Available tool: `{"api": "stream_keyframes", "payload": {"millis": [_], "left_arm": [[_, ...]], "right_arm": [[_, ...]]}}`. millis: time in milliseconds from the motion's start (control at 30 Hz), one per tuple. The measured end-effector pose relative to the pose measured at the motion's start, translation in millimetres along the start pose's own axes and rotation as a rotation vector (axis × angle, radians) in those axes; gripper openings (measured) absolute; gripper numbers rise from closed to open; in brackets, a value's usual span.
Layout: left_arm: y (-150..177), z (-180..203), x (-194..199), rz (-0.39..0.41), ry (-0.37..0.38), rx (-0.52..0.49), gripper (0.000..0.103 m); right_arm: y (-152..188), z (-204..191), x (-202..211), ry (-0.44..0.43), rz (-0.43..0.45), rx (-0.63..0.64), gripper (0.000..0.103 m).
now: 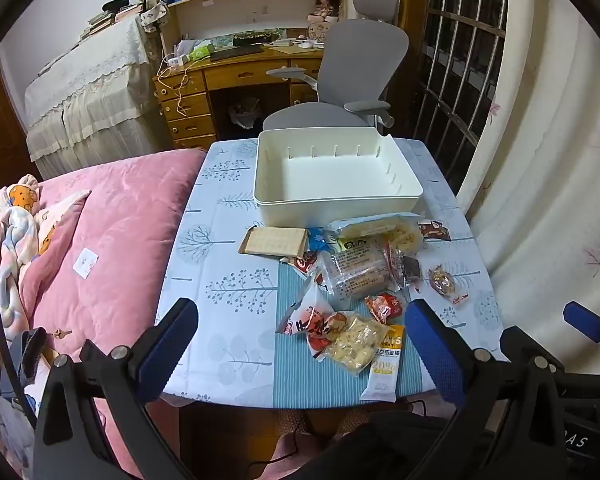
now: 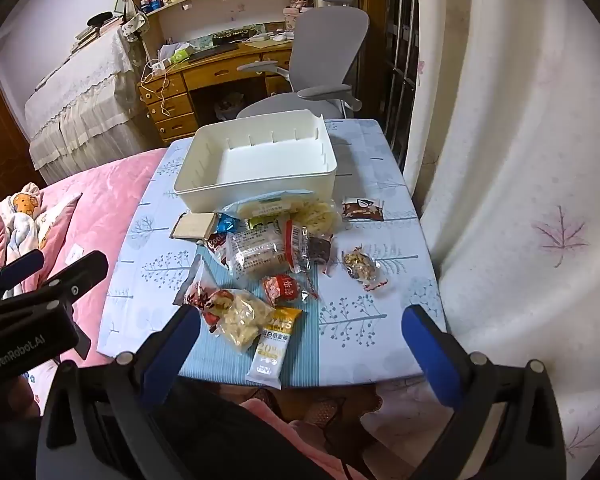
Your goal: Organize snacks
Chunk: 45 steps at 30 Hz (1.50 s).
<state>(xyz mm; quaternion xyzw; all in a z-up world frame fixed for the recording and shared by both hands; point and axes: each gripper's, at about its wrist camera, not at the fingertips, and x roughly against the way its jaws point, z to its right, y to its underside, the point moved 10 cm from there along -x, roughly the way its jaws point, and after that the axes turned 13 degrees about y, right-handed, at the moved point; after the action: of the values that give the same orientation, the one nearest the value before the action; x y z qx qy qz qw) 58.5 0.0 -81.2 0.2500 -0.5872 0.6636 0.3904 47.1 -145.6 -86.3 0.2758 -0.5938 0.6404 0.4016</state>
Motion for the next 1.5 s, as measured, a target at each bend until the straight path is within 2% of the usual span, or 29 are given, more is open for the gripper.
{"api": "stream_keyframes", "payload": {"millis": [633, 933, 1133, 1500], "left_arm": [[0, 5, 0, -0.006, 0.015, 0.000, 0.103], [2, -2, -1, -0.018, 0.042, 0.032, 0.103], [6, -4, 1, -0.028, 0.024, 0.037, 0.103], [24, 0, -5, -0.074, 0.017, 0.096, 0.100]], "right_arm": [[0, 0, -1, -0.001, -0.002, -0.001, 0.101], [0, 3, 1, 0.005, 0.001, -0.003, 0.101], [0, 2, 2, -0.001, 0.007, 0.012, 0.101], [5, 6, -6, -0.066, 0.052, 0.036, 0.101]]}}
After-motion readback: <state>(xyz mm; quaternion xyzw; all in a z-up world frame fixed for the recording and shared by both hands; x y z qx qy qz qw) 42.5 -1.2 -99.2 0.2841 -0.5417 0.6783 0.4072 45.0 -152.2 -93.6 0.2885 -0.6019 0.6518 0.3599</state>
